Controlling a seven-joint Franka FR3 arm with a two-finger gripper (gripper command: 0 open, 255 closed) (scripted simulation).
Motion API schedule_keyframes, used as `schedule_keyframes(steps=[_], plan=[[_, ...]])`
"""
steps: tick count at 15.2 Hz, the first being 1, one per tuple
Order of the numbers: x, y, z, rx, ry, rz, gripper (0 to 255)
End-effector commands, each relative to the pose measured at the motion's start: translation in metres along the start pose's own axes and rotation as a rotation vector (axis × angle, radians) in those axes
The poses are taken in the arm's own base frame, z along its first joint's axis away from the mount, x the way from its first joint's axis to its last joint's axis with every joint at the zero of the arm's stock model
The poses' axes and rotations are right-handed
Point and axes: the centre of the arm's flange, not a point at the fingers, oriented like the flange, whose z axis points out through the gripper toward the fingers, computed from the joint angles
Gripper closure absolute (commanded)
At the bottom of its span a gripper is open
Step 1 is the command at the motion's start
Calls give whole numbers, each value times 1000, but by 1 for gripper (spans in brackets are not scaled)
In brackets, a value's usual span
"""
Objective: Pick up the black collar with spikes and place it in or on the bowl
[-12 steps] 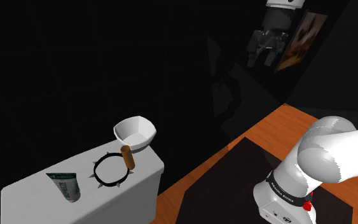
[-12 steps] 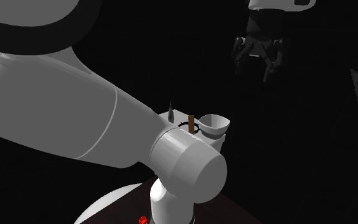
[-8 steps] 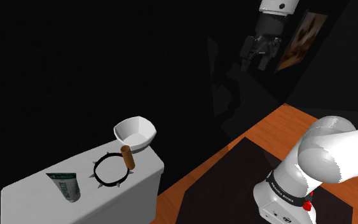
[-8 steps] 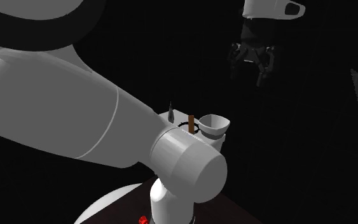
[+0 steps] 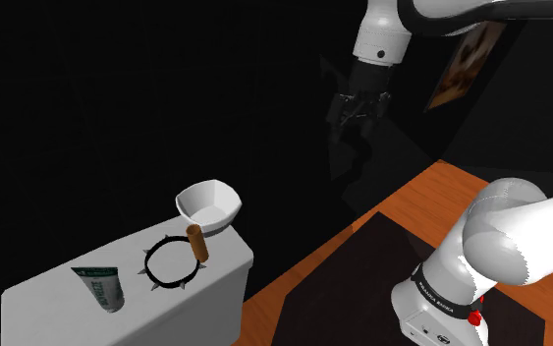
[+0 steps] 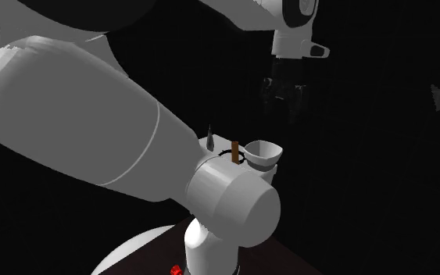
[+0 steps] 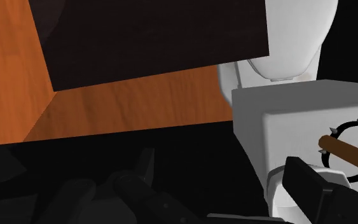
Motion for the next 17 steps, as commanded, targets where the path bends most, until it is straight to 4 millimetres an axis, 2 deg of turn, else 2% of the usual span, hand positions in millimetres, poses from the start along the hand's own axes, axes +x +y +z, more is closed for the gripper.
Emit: schedule_keyframes(steps=[1,17], plan=[[3,-19,19,0,4,-1,0],[34,-174,160,-11,23,-18,0]])
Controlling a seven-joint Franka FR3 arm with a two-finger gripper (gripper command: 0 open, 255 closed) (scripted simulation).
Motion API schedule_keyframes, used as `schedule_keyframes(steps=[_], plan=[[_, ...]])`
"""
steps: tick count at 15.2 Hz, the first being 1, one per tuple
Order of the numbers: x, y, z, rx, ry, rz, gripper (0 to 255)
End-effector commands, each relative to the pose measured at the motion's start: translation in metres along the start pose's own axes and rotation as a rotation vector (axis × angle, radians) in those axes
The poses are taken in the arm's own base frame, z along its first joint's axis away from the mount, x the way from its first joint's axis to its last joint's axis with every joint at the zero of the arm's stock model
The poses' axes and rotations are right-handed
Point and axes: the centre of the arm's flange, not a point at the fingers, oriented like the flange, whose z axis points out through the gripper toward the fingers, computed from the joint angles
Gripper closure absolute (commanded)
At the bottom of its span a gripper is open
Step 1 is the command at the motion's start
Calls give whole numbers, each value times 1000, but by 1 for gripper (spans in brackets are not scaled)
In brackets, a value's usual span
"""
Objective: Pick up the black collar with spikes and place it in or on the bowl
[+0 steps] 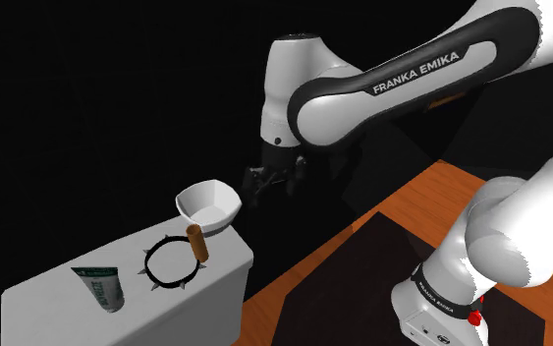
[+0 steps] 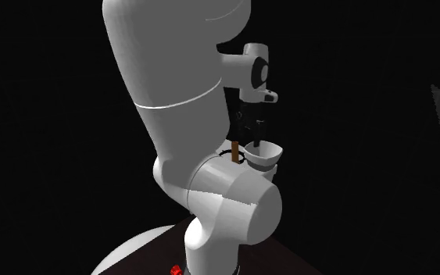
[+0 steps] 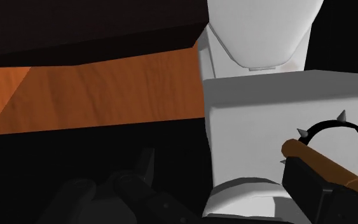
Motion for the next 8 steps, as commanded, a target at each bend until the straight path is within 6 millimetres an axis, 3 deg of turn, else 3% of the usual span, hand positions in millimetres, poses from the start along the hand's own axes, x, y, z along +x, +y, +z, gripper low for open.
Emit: schedule_keyframes(steps=[1,8], plan=[[4,-20,18,1,3,-1,0],[18,-88,80,-4,11,-9,0]])
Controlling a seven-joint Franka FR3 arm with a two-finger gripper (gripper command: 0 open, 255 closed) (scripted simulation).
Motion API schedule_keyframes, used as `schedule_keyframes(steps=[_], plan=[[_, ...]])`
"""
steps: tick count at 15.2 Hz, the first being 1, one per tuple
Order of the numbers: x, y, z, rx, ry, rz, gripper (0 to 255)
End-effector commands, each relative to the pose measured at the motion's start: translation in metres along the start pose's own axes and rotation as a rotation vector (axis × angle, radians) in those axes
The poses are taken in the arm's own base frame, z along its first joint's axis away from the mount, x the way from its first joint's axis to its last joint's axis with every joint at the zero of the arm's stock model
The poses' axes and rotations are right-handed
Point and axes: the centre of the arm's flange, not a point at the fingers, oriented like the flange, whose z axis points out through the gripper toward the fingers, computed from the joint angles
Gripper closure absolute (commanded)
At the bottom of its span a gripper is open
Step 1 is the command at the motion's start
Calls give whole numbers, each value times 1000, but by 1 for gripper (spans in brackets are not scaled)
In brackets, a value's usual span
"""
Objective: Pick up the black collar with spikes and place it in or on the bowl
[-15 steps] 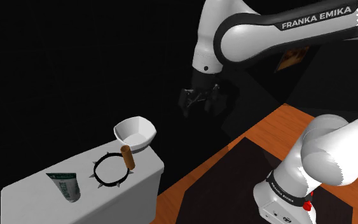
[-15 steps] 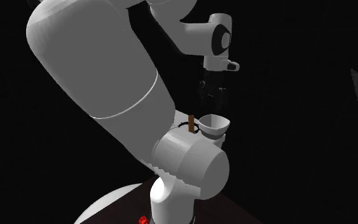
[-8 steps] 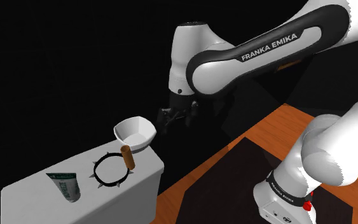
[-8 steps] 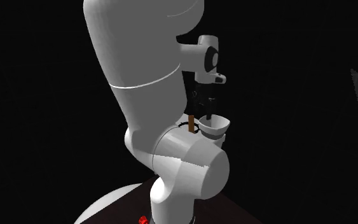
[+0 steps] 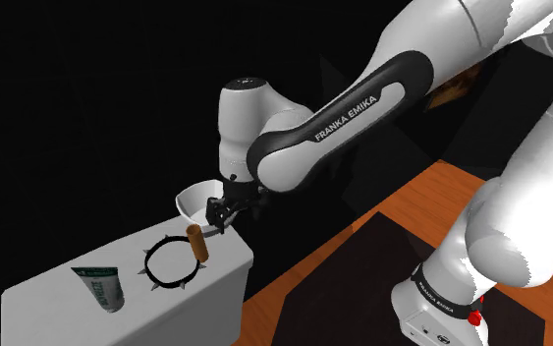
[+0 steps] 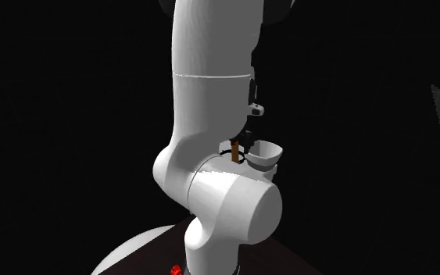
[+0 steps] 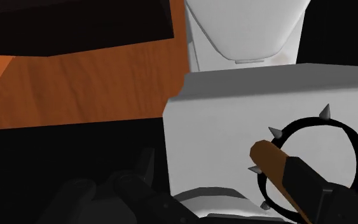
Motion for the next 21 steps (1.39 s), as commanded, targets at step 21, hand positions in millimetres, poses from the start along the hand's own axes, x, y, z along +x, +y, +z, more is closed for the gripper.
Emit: schedule_keyframes(steps=[21], plan=[[19,-104,133,-6,13,-11,0]])
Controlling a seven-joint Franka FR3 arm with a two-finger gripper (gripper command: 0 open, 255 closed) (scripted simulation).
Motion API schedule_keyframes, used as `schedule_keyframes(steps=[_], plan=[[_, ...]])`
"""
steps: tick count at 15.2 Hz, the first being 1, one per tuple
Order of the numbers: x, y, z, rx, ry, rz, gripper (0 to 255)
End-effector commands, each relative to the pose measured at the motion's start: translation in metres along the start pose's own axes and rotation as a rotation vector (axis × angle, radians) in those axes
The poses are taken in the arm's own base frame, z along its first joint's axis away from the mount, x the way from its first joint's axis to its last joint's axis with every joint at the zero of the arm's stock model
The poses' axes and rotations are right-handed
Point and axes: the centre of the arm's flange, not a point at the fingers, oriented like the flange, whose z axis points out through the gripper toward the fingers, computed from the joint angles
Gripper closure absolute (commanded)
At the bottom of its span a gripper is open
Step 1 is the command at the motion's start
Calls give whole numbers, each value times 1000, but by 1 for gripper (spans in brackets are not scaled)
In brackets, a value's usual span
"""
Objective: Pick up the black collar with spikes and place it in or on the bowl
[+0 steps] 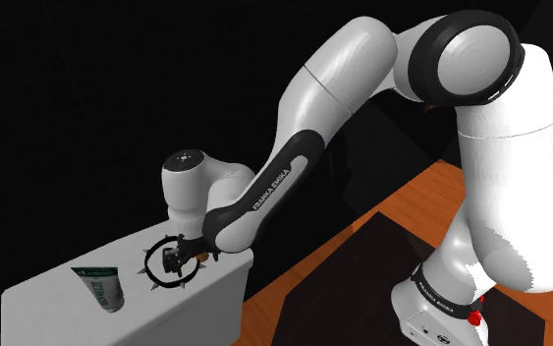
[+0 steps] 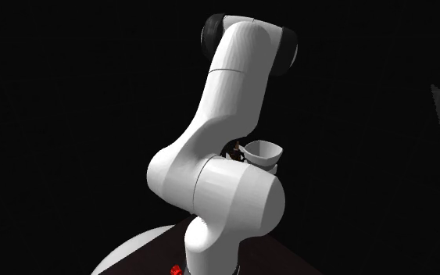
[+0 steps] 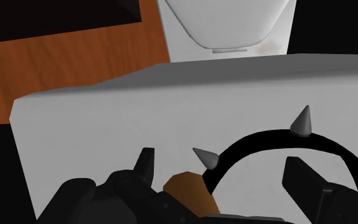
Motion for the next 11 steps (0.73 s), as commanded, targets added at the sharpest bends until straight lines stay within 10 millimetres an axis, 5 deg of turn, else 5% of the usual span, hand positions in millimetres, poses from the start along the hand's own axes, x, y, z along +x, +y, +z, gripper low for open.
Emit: schedule_keyframes(steps=[1,4,5,11], plan=[[0,1,1,-1,-1,1,0],[0,1,1,-1,-1,1,0],[0,1,1,-1,-1,1,255],[0,1,1,-1,-1,1,255]])
